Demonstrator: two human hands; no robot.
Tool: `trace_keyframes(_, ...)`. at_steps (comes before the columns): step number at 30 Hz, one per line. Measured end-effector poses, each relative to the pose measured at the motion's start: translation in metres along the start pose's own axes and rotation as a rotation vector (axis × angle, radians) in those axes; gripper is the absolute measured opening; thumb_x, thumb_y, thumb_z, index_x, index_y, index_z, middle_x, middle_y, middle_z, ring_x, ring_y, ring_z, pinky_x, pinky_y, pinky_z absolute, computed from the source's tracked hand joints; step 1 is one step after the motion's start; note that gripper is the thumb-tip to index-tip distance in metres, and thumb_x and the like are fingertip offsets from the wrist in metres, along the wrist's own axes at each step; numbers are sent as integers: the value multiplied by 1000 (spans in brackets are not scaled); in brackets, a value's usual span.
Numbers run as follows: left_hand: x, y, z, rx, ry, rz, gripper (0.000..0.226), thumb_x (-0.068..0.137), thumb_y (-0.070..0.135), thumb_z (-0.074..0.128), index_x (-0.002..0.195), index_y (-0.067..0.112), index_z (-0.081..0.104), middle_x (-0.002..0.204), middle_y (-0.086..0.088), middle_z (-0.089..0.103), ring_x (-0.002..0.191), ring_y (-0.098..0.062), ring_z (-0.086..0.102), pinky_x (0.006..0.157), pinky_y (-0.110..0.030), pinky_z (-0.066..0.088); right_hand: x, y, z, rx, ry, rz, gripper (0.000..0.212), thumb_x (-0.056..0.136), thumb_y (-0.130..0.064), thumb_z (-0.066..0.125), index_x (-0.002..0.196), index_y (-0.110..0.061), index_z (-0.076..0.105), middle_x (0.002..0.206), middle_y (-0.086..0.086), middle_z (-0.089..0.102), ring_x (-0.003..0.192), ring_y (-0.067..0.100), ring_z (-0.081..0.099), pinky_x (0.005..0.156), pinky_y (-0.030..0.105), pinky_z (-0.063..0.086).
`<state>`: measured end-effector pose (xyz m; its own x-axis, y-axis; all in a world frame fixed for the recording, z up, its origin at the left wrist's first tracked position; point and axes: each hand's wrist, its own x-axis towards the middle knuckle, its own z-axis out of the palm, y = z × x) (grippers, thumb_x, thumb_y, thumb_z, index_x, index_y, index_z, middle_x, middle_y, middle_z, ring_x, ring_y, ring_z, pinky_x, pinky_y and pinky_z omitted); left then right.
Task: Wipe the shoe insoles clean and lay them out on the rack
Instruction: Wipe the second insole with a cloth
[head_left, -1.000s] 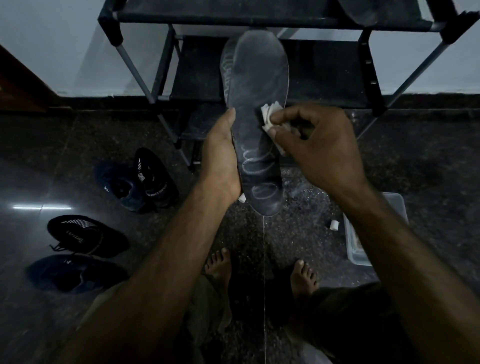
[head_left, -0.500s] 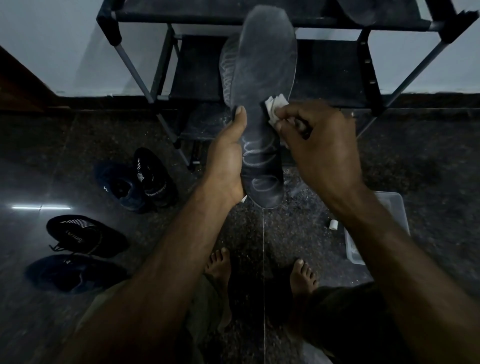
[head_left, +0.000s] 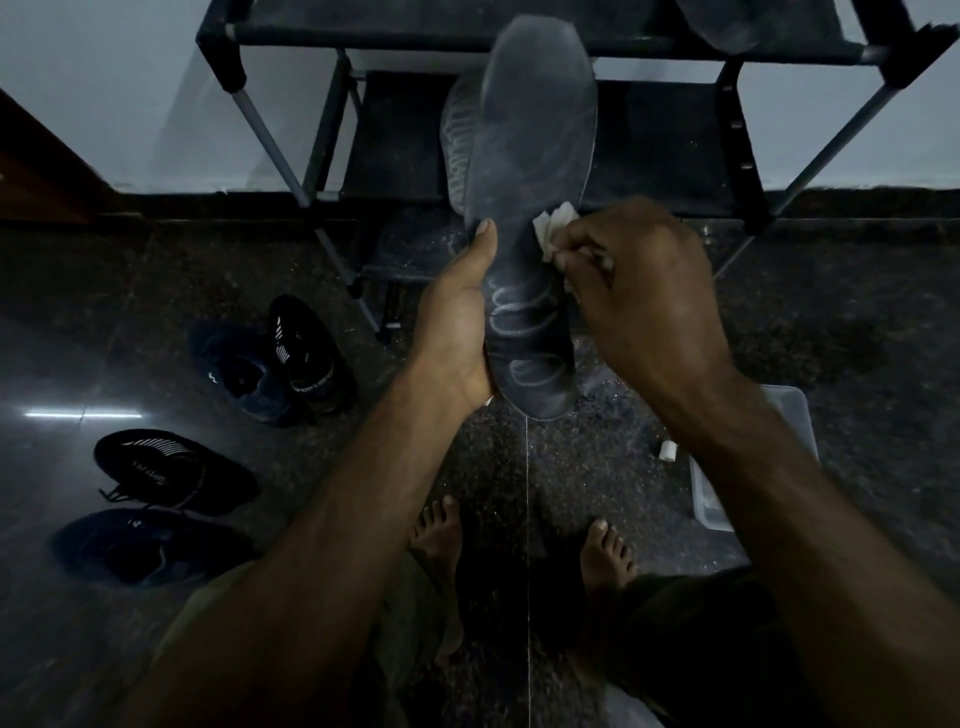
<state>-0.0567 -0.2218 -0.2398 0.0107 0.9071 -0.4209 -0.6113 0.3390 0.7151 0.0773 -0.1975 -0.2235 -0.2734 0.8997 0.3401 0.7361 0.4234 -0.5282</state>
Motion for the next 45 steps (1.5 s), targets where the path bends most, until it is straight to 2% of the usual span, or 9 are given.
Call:
trace_keyframes(6,1,7,-6,-81,-8,-31,51,103,42,37,121,0,60,109,-16,68,98,-28,66,90,-39,56,1,-4,-11,92,-369,-41,9,86,-19,71,94,-19,75,88,-13,55,71,-3,50,67,13,37)
trace_keyframes(11,0,6,-3,-78,-28,-21,49,103,41,37,119,1,61,111,-14,68,99,-26,67,88,-39,56,-1,-4,-5,118,-133,6,8,86,-19,71,92,-17,75,84,-9,57,69,-6,48,64,3,33)
trace_keyframes(18,-1,8,-3,-89,-31,-24,56,104,42,34,130,-4,54,116,-19,63,101,-28,65,94,-38,53,-1,-9,-8,103,-281,-34,7,85,-19,72,90,-17,75,83,-13,53,69,-6,48,65,11,36)
trace_keyframes(26,-3,5,1,-65,-47,-4,48,103,42,36,109,4,65,100,-13,70,91,-26,68,89,-40,54,-2,-7,-4,89,-71,67,9,87,-21,69,93,-17,75,90,-3,61,76,4,54,64,6,33)
trace_keyframes(32,-3,7,-2,-107,-89,-6,54,104,46,30,106,4,64,94,-13,73,86,-24,72,78,-34,59,-5,-17,-3,160,-185,-36,8,85,-18,71,91,-16,76,89,2,65,82,15,60,70,34,52)
trace_keyframes(36,-1,5,0,-93,-100,-22,60,102,52,32,120,1,58,102,-12,67,92,-24,66,89,-36,53,-4,-12,-1,98,-21,23,11,87,-19,69,93,-12,75,88,3,59,82,15,55,68,15,38)
trace_keyframes(39,0,5,-2,-86,-79,-23,61,100,54,34,120,2,59,104,-14,66,92,-26,66,88,-37,52,-6,-15,0,124,-66,33,10,87,-16,69,94,-11,75,89,2,56,80,11,52,66,10,37)
trace_keyframes(42,0,4,-2,-114,-24,0,55,101,50,37,117,4,64,109,-17,69,96,-28,69,88,-41,55,-7,-21,0,161,-212,-67,11,86,-17,71,94,-13,76,89,2,57,81,14,54,69,27,47)
trace_keyframes(45,-2,6,-1,-115,-34,-20,54,101,52,36,111,7,65,100,-16,72,87,-27,71,80,-40,58,-6,-18,1,138,-178,-78,11,86,-18,70,93,-12,76,88,3,59,81,16,55,69,34,49)
